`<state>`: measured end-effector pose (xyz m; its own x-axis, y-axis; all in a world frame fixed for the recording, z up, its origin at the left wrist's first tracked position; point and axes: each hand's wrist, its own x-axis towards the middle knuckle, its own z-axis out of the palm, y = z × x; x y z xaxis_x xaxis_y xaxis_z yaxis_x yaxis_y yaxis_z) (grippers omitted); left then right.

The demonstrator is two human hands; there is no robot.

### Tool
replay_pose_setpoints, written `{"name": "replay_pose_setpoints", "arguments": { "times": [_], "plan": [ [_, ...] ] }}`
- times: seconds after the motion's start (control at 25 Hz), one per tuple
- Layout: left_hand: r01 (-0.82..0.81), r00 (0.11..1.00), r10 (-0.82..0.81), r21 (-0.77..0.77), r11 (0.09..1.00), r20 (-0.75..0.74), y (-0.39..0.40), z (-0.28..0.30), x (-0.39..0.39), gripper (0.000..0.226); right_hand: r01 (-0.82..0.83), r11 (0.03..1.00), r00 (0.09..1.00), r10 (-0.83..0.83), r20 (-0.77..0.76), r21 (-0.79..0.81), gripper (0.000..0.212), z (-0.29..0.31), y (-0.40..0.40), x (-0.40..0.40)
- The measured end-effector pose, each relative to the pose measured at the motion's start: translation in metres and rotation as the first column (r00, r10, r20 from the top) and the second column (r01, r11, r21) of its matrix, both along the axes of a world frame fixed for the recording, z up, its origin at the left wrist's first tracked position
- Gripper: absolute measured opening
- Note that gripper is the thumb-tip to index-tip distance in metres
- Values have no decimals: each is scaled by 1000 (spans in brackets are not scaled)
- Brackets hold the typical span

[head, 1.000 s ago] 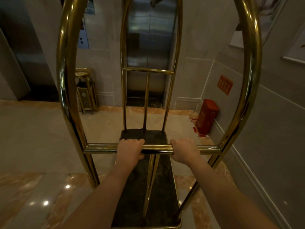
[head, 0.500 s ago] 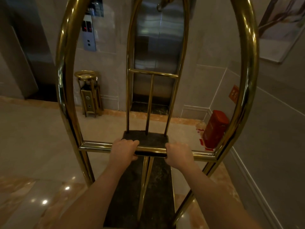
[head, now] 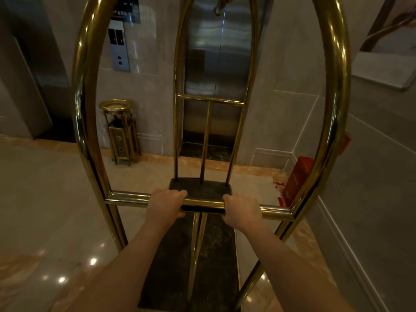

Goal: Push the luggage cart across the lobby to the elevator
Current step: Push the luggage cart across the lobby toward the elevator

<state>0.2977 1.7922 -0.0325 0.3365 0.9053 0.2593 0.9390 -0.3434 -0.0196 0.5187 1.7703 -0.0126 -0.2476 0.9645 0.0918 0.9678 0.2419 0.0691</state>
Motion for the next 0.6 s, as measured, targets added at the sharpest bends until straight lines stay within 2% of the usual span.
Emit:
{"name": "replay_pose_setpoints", "arguments": {
  "times": [0.6],
  "plan": [
    [2, 999, -3, -37, 999, -49, 175, 6, 20, 29, 36, 999, 999, -36, -17, 25, 26, 3, 173, 18]
  ]
}}
